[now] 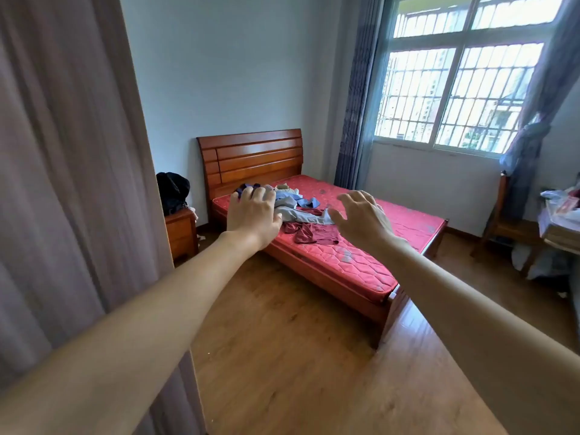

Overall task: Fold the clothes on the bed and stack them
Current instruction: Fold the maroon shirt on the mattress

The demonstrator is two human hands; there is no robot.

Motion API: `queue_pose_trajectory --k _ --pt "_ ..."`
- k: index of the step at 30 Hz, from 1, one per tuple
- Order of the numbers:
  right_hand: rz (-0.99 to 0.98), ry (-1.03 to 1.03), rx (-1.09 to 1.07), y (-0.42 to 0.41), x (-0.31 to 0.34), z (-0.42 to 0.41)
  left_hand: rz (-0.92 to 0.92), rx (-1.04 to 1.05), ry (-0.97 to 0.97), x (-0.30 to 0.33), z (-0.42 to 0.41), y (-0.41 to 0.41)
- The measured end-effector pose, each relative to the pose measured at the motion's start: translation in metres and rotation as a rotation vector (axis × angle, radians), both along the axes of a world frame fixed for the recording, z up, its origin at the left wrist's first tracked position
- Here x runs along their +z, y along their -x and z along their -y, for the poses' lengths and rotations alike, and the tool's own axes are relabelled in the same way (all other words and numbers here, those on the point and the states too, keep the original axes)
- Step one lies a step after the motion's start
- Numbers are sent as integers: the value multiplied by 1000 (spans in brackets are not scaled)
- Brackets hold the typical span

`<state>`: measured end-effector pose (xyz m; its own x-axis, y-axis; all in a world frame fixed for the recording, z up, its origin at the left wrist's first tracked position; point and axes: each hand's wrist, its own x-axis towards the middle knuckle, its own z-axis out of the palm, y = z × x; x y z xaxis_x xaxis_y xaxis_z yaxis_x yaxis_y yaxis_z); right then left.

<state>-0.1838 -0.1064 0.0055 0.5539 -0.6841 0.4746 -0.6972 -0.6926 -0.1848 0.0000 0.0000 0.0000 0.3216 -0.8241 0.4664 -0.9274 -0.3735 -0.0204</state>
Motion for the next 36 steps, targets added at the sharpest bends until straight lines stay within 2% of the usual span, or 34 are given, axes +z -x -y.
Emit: queue_pose_trajectory --k 7,17,21,28,36 --pt "-52 -82 14 -30 -47 108 -23 44 -80 -38 102 -30" --pt "-84 -83 44 -77 -53 296 -90 100 -112 -54 282 -64" --pt "-83 -136 71 -97 -82 343 -112 106 -147 -80 327 -87" --pt "-153 -167 91 -165 -128 423 -117 128 -190 -120 400 -169" --pt "-64 -96 27 -273 -111 524 -62 83 -129 -110 499 -289"
